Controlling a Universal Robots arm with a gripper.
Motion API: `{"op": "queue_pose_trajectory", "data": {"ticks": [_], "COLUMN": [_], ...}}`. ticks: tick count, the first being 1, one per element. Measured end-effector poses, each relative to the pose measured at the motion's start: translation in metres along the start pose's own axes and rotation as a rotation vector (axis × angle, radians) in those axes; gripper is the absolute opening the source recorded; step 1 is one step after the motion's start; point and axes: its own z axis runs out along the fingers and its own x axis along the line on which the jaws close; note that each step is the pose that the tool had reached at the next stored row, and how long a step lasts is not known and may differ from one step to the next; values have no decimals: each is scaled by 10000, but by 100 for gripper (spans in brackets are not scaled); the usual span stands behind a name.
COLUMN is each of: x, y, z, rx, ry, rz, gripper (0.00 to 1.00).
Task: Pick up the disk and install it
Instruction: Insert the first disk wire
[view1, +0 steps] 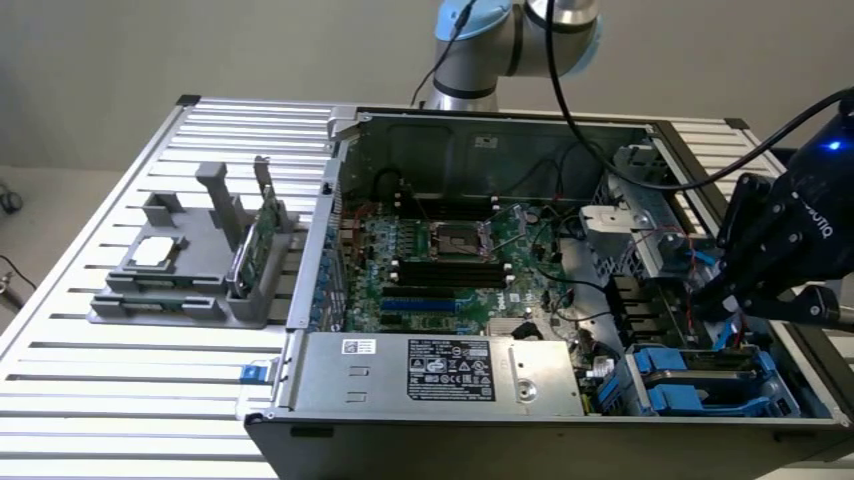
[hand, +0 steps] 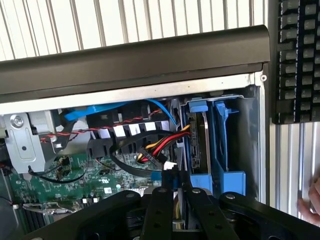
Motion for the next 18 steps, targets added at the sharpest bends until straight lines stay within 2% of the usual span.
{"op": "queue_pose_trajectory", "data": {"ticks": [4, 6, 15, 18], "x": [-8, -9, -104, -124], "y": [-53, -68, -48, -36], "z": [6, 7, 53, 71], "rx": [-3, -25, -57, -89], "ry": [1, 1, 6, 14], "rz": [0, -1, -46, -98], "gripper": [17, 17, 17, 17]}}
